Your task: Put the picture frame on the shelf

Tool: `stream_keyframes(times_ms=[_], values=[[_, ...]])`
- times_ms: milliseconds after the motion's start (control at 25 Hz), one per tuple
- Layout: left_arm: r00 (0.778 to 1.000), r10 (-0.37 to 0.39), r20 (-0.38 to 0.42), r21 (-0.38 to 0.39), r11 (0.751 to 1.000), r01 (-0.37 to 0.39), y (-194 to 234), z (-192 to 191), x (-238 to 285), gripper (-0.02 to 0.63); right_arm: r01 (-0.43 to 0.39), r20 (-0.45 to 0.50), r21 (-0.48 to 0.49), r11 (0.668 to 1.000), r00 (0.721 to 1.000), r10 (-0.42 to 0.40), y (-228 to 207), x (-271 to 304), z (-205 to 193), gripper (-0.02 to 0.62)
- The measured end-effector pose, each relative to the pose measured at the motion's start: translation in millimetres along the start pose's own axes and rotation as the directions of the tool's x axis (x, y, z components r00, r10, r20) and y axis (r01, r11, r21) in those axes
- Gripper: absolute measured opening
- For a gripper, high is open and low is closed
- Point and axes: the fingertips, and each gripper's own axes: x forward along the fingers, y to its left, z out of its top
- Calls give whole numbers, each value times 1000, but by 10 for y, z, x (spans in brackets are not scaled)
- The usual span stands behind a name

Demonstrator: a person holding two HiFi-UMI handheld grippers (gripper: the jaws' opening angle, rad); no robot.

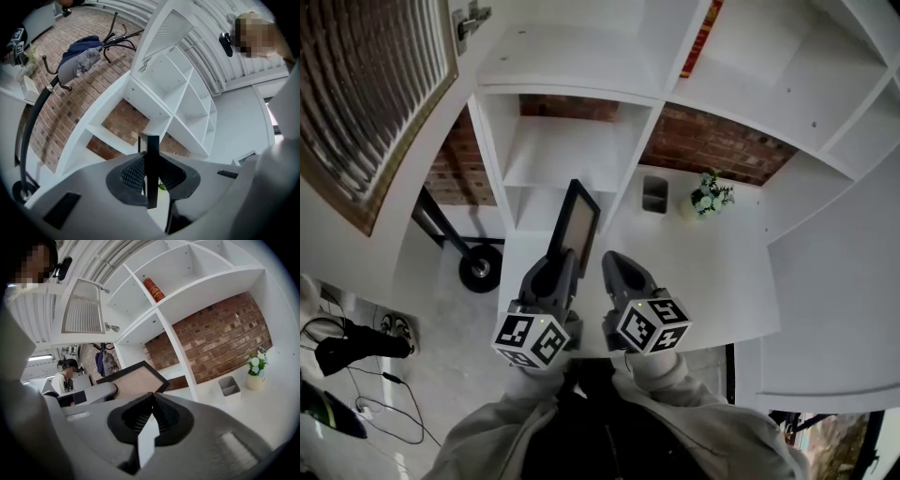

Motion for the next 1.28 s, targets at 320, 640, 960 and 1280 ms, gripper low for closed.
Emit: stream_keyframes(times_ms=[320,640,960,1280], values=[[994,50,100,-162,986,-33,138,195,430,63,-62,39,-60,996,997,65,-3,215,467,0],[981,60,184,-336,942,6,294,312,692,63,-62,37,-104,993,997,66,-141,409,721,0],[974,66,216,-520,852,57,501,292,920,63,-68,14,-129,989,997,70,-220,641,739,0],[966,105,235,-671,737,83,727,186,1069,62,-75,7,-156,985,997,77,-233,853,771,0]])
